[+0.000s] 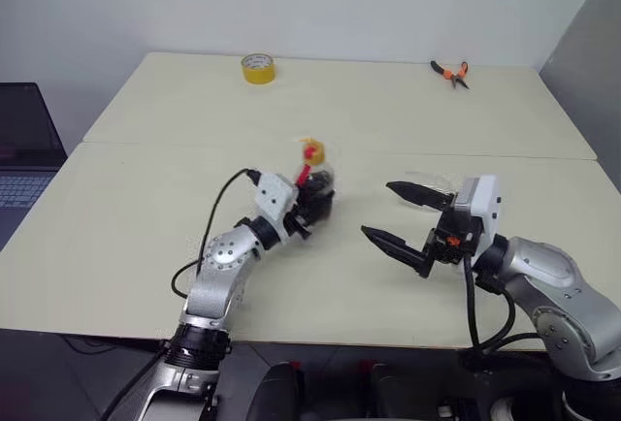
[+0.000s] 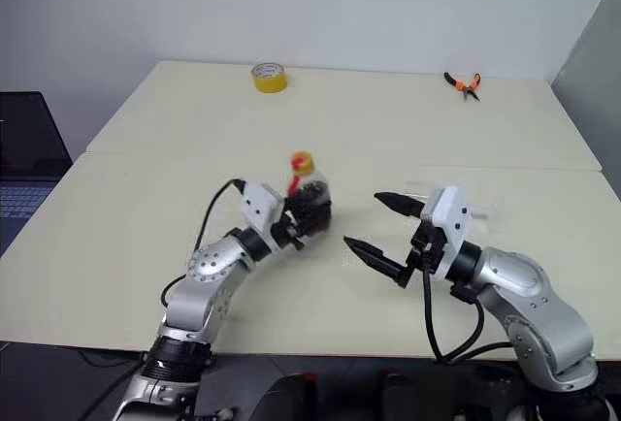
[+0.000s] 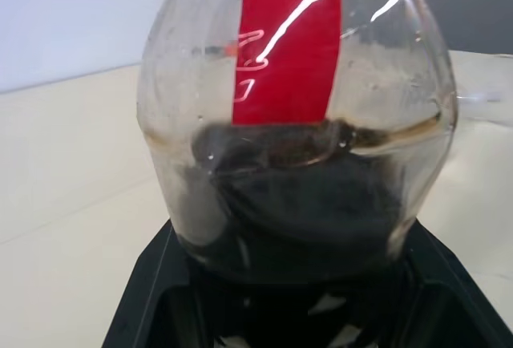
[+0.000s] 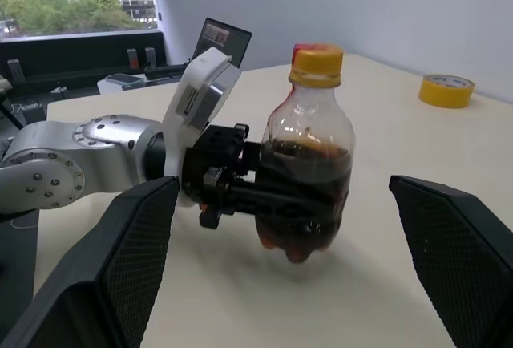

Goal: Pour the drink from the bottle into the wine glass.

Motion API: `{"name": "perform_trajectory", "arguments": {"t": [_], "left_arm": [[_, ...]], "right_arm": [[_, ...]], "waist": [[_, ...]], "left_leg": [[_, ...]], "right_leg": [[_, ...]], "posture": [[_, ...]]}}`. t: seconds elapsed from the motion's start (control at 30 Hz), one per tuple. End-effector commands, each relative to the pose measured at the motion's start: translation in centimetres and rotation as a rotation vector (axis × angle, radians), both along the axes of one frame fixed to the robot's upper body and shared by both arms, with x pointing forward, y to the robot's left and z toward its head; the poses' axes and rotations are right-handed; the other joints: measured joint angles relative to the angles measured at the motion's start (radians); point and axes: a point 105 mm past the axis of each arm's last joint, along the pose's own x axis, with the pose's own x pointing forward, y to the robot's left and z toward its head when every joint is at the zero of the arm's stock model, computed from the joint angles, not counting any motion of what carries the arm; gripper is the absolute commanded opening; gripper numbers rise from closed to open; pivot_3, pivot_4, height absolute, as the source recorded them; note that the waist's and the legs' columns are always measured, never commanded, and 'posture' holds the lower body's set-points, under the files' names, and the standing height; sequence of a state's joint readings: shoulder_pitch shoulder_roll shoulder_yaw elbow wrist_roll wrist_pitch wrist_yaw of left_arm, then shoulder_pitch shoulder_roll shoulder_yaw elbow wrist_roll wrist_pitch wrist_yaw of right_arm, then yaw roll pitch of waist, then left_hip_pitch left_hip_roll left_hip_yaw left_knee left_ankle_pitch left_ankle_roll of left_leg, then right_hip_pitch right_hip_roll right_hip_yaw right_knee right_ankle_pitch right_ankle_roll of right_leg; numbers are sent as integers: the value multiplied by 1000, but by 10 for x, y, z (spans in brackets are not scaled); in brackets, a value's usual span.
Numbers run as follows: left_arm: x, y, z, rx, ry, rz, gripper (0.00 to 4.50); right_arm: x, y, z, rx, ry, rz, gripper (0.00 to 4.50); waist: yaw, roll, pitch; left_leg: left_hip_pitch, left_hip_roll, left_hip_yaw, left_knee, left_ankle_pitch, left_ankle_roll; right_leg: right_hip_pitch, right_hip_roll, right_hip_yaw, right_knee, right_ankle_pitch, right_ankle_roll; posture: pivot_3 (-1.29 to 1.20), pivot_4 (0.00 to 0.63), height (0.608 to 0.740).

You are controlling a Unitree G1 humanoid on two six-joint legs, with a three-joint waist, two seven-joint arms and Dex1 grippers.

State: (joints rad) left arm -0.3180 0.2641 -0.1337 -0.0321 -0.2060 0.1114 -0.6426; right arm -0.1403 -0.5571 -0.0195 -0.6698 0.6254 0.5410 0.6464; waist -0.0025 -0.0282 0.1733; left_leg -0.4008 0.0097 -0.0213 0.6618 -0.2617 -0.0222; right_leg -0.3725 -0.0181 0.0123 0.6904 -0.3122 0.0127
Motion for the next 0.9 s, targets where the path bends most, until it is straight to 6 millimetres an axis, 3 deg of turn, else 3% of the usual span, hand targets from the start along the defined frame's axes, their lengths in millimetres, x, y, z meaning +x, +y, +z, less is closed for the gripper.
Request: {"name": "perform_trajectory", "arguments": {"t": [0.03, 0.17, 0.47, 0.9], "left_arm": [[-16, -18, 17, -24, -45, -128, 1917], [-21, -30, 13, -11, -26, -209, 1893], [-23, -37, 8, 18, -9, -275, 1886], [-25, -41, 6, 36, -14, -306, 1866]], "right_arm": [[-11, 0, 13, 7, -41, 18, 4500], [-13, 1, 17, 17, -37, 6, 4500], [10, 6, 33, 63, -42, -114, 4500], [27, 21, 34, 53, -15, -94, 4500]], "waist": [[0, 0, 0], [-1, 0, 0], [-2, 0, 0], [-1, 0, 0]], "left_leg": [[0, 0, 0, 0, 0, 0], [0, 0, 0, 0, 0, 0], [0, 0, 0, 0, 0, 0], [0, 0, 0, 0, 0, 0]], "right_leg": [[0, 0, 0, 0, 0, 0], [0, 0, 0, 0, 0, 0], [0, 1, 0, 0, 0, 0], [0, 0, 1, 0, 0, 0]], "posture": [[0, 150, 740], [0, 150, 740], [0, 150, 740], [0, 150, 740]]}}
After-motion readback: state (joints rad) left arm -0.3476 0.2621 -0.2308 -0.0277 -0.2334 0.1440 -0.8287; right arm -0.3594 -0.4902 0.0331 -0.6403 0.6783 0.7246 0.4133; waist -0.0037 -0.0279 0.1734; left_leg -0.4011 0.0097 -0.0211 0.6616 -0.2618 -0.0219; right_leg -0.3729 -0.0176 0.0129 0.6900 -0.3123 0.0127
